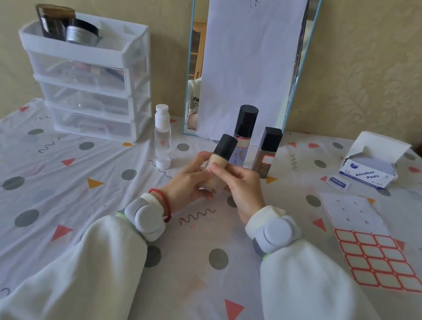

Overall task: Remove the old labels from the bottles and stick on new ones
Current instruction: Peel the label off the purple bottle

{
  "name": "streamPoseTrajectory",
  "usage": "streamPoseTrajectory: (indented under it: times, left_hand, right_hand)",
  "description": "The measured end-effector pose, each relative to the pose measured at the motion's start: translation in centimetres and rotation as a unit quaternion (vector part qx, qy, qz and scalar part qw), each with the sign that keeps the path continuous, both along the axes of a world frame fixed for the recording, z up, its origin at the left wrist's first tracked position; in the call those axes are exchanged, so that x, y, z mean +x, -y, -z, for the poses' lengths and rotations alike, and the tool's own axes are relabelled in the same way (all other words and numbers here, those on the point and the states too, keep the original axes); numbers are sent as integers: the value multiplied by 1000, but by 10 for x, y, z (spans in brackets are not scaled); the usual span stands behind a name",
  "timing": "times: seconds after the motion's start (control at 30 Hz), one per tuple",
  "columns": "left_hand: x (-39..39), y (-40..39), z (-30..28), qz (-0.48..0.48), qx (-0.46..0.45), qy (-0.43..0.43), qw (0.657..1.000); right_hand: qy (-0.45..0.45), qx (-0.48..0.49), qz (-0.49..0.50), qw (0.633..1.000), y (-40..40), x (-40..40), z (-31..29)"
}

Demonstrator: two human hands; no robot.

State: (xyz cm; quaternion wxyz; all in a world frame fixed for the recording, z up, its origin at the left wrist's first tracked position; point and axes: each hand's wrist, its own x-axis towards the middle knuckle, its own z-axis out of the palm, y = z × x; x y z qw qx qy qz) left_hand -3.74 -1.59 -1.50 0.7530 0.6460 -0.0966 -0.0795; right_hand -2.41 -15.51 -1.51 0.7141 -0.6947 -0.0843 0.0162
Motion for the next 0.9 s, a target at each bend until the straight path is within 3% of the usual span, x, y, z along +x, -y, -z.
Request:
streamPoseTrajectory:
  times: [0.23,0.4,0.57,0.77,0.9]
  left_hand:
    - [0,3,1,-10,12,6,1000]
    - [0,3,0,-27,-14,14,999]
    - [-1,4,-5,10,-40,-13,999]
    - [0,4,6,1,86,61,994]
    - [0,3,10,-11,98,79,992]
  right_hand:
    - [32,-34,36,998,-3,2,4]
    - [8,-15,-6,1000,-4,3,6]
    - [11,3,24,1000,-5,3,6]
    - [-2,-2,67,998,-9,3,8]
    - [6,10,25,1000,-8,1,5]
